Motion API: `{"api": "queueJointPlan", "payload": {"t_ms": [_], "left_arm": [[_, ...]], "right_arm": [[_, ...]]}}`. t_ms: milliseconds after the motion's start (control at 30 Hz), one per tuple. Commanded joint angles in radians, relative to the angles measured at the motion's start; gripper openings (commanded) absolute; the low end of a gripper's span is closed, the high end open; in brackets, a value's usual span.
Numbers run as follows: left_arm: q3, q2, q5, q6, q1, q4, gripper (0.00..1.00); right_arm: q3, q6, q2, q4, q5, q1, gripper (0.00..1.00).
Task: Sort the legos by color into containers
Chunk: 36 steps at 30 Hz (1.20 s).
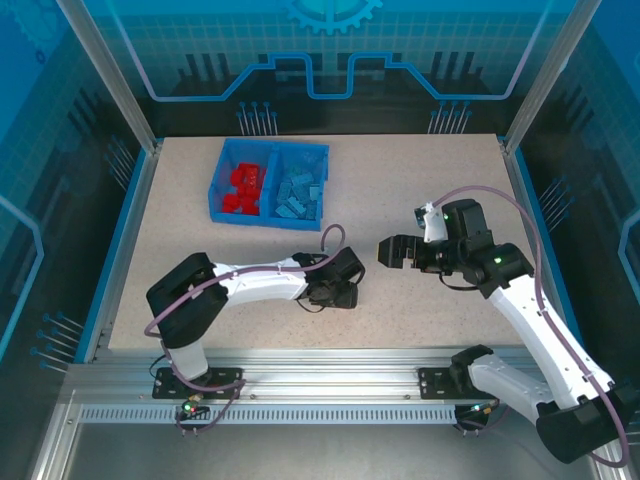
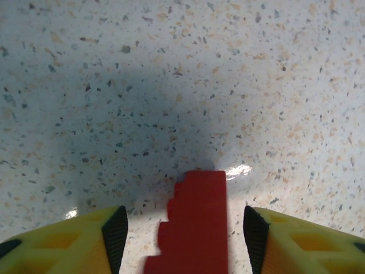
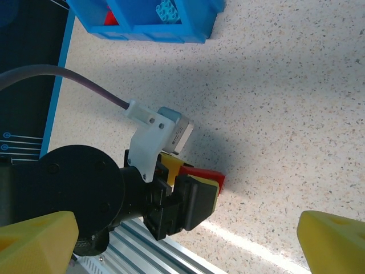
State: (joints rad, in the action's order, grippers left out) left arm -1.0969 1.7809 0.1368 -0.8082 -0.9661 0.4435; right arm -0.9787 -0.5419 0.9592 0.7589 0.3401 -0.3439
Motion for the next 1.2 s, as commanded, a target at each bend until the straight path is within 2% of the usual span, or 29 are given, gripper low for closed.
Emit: {"api": "queueJointPlan", "payload": {"t_ms": [0, 400, 633, 833, 1000, 1167], "left_arm": [[-0.019, 0.014, -0.009, 0.004, -0.007, -0.009, 0.54], [-0.004, -0.009, 0.003, 0.030, -0.006, -0.022, 0.28], [-0.034, -0.125, 0.095, 0.091, 0.015, 0.047, 0.16], [-0.106, -0.226, 0.173, 0.228, 0.175, 0.061, 0.13], [-0.225, -0.225, 0.228, 0.362, 0.371, 0.044, 0.13], [-0.321, -0.157, 0.233, 0.413, 0.587, -0.005, 0.13]], "right_arm": [[0.011, 0.008, -0.011, 0.017, 0.002, 0.019, 1.00], [0.012, 0.002, -0.005, 0.012, 0.007, 0.020, 1.00], [0.018, 0.010, -0.005, 0.005, 0.052, 0.020, 1.00], [0.043, -0.003, 0.007, -0.075, 0.176, 0.013, 1.00], [0.039, -0.014, -0.015, -0.083, 0.149, 0.012, 1.00], [0.050, -0.016, -0.053, -0.055, 0.099, 0.013, 1.00]]}}
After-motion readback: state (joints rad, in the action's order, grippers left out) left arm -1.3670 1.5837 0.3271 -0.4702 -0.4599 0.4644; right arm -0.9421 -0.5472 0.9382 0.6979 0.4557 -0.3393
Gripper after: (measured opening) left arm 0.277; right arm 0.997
